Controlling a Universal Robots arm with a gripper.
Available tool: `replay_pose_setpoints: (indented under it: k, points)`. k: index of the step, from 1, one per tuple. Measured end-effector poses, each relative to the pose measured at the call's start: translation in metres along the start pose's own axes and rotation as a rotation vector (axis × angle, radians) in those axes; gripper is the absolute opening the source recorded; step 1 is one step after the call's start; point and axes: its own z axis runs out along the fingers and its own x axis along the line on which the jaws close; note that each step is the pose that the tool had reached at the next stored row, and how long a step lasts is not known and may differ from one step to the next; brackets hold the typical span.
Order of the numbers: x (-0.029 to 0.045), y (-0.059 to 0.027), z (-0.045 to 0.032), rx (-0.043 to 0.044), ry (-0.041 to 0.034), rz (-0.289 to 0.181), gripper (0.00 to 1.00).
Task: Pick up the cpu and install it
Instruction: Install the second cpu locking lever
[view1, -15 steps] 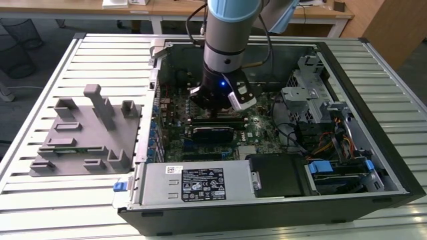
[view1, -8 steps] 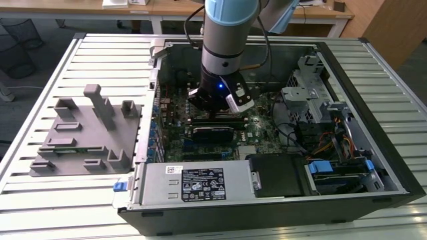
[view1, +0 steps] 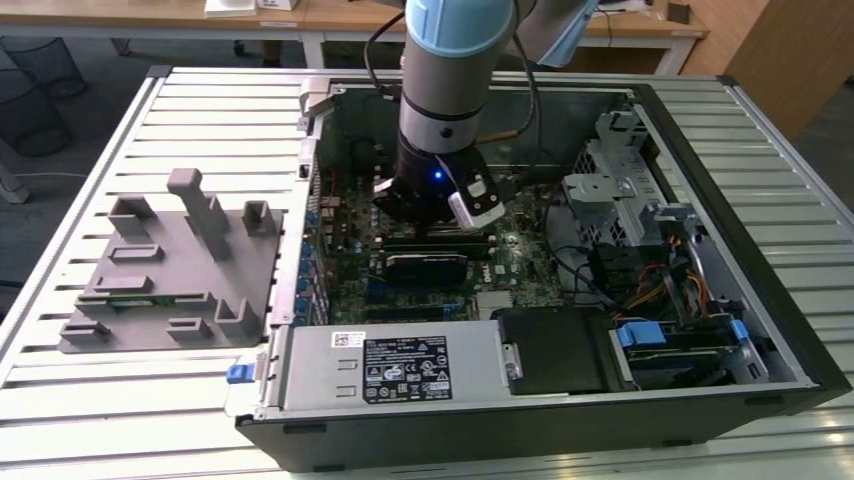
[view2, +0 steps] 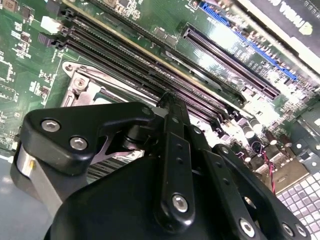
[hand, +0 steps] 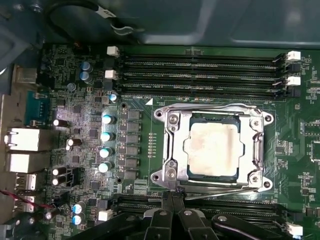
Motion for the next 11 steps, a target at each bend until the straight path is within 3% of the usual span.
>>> replay_pose_setpoints:
  k: [6,7,9,11]
  points:
    - [0.0023,-0.0039,0.0,-0.0175,-0.0004,-0.001,0.11]
    - [0.0024,-0.0042,0.0001,-0.0242,-0.0005,-0.001,0.11]
    - [0.0028,-0.005,0.0002,-0.0464,-0.0011,-0.003,0.11]
    - [0.0035,-0.0064,0.0003,-0.0583,-0.0013,-0.003,0.11]
